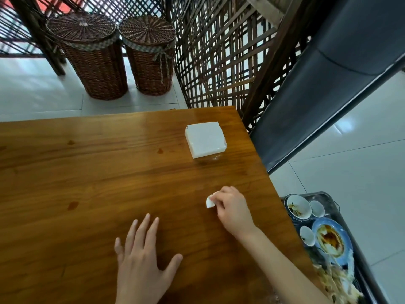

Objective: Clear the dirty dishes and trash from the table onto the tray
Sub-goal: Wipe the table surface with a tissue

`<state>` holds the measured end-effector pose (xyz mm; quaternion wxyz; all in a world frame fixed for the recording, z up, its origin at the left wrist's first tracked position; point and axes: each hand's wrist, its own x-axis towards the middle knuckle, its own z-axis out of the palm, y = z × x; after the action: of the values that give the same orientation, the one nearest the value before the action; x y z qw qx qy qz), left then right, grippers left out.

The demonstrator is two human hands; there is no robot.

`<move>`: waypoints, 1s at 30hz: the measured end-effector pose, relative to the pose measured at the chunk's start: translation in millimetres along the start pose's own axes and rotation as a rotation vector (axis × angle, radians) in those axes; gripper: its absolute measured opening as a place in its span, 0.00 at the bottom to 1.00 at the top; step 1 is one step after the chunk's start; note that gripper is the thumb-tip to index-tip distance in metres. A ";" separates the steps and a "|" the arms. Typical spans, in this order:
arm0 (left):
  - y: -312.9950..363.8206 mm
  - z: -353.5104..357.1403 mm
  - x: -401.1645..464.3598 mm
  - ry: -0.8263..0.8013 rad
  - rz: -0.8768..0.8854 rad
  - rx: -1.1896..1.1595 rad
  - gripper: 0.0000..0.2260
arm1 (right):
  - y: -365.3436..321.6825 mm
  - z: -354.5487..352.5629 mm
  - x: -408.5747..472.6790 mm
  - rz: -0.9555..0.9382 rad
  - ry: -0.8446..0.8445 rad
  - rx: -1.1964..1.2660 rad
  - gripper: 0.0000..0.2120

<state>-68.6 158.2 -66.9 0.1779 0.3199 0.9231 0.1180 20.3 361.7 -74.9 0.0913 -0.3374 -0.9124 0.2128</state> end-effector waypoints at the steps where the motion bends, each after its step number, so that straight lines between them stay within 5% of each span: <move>1: 1.2 0.6 -0.1 0.002 0.007 -0.010 0.43 | 1.2 -6.6 -0.3 0.019 0.007 0.038 0.10; 5: -1.1 1.2 -2.3 0.017 0.031 -0.038 0.43 | 35.0 -40.6 31.5 0.260 0.279 0.109 0.08; 9: -6.3 4.0 -6.6 0.015 0.037 -0.058 0.42 | 66.4 -45.9 50.3 0.467 0.265 -0.014 0.10; 21: 2.6 8.5 -1.3 0.073 0.007 -0.033 0.41 | -44.9 29.3 -16.5 0.081 0.057 -0.019 0.12; 25: 0.4 6.7 -2.5 0.066 -0.001 -0.026 0.42 | -50.1 15.7 -4.7 0.172 0.142 0.105 0.10; 30: -9.9 -0.9 0.8 0.070 -0.045 -0.038 0.42 | -30.4 6.8 0.2 0.369 0.222 -0.064 0.12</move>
<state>-74.9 151.0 -69.5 0.1544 0.2913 0.9333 0.1425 0.6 338.8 -67.2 0.1399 -0.5228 -0.8258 0.1585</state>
